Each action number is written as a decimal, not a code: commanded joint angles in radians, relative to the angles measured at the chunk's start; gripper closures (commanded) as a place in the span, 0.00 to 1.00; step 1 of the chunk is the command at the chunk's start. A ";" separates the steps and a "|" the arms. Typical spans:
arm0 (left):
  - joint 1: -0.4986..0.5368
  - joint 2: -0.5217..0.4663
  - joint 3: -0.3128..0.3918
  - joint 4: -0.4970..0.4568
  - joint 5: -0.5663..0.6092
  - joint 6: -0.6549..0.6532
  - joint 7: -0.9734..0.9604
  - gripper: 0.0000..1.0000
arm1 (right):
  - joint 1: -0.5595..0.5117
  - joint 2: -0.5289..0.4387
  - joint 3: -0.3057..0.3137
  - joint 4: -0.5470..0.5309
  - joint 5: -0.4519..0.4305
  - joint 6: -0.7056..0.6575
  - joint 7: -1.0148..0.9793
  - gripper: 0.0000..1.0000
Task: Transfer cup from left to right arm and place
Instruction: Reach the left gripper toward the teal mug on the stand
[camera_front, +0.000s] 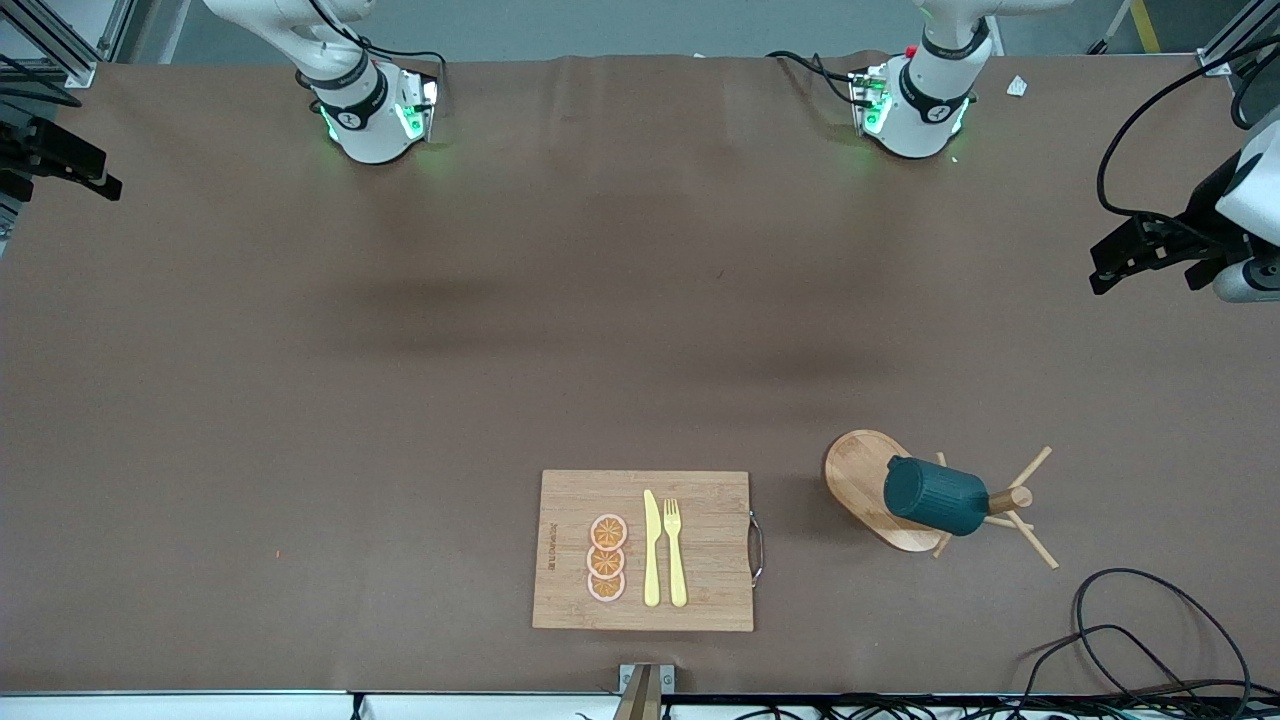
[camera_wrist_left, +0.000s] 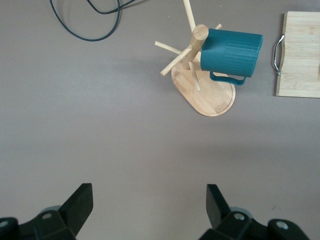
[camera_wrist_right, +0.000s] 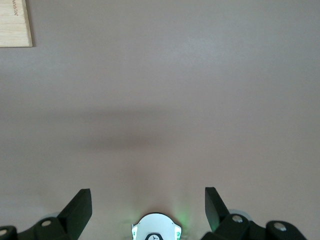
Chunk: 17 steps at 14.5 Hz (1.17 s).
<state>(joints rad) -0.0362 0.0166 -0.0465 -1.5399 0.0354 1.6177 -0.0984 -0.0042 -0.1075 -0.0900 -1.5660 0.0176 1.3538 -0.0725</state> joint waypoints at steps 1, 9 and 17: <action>0.001 0.005 -0.001 0.014 -0.006 -0.024 0.006 0.00 | -0.007 -0.018 0.009 -0.016 -0.021 0.004 -0.015 0.00; -0.010 0.013 -0.007 0.011 0.003 -0.030 0.000 0.00 | -0.010 -0.018 0.007 -0.016 -0.021 0.007 -0.016 0.00; -0.019 0.146 -0.062 0.038 0.001 0.059 0.000 0.00 | -0.010 -0.018 0.007 -0.016 -0.021 0.010 -0.013 0.00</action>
<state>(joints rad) -0.0542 0.0958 -0.1011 -1.5403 0.0354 1.6452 -0.0989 -0.0042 -0.1075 -0.0904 -1.5660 0.0164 1.3550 -0.0727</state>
